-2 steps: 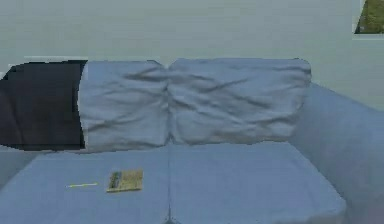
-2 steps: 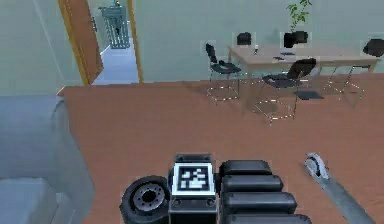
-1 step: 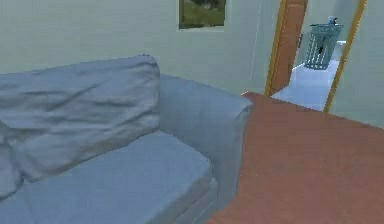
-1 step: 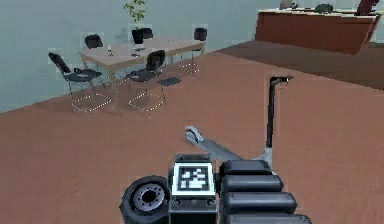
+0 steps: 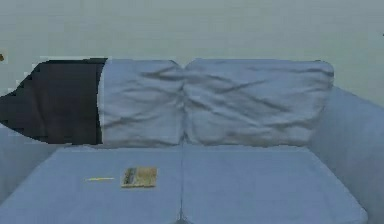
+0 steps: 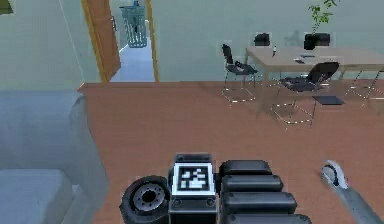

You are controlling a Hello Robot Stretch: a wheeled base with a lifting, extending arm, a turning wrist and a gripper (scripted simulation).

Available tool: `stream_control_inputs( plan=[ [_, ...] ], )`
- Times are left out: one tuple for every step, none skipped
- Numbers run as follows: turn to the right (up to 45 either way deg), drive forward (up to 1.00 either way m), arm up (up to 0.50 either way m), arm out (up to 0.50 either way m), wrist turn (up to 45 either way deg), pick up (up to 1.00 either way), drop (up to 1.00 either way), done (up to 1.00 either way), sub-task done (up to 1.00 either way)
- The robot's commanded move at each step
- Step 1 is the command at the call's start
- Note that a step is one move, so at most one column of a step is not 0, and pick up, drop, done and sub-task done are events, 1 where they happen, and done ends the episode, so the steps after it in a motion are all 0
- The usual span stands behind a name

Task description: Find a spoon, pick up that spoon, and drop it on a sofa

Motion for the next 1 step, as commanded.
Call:
stream_control_inputs(
  plan=[
    [-45.0,0.0,0.0,0.0,0.0,0.0,0.0,0.0,0.0]
  ],
)
